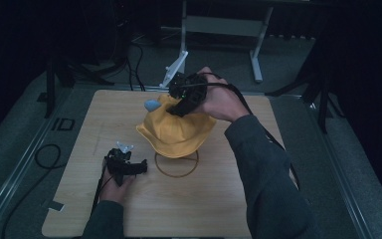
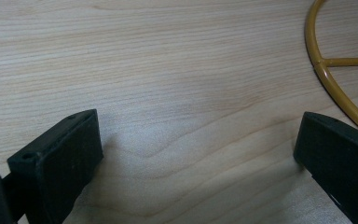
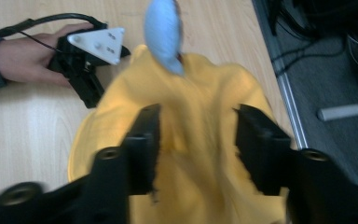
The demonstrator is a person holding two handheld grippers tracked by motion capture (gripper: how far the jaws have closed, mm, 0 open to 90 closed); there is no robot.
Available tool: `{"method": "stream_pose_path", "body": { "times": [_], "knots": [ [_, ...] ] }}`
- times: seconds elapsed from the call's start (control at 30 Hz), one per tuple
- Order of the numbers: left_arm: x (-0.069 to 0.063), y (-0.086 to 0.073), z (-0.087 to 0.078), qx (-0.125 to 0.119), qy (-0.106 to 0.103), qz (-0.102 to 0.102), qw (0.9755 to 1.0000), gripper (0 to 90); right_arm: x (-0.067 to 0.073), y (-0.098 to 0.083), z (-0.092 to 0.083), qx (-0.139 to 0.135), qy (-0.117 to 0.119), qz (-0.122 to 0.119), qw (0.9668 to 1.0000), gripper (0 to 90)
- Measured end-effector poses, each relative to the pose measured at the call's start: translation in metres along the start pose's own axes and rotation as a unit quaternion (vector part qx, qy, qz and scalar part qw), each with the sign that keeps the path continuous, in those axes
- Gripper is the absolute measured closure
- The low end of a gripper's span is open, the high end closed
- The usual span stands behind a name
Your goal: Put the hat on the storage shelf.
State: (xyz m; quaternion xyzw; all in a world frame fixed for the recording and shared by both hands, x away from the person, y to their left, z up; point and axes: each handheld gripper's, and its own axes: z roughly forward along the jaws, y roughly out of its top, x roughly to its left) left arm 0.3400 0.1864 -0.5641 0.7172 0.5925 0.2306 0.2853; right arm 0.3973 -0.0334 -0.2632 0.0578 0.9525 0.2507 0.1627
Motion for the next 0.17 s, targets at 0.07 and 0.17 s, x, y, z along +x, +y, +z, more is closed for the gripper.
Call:
{"method": "stream_pose_path", "body": {
  "times": [0.07, 0.17],
  "knots": [
    [0.000, 0.000, 0.000, 0.000, 0.000, 0.000, 1.0000, 0.9, -0.001, -0.003, -0.006, -0.003, -0.011, 0.010, 0.9999, 38.8],
    [0.000, 0.000, 0.000, 0.000, 0.000, 0.000, 1.0000, 1.0, -0.005, -0.012, -0.017, -0.009, -0.031, 0.023, 0.9992, 32.0]
  ]
}}
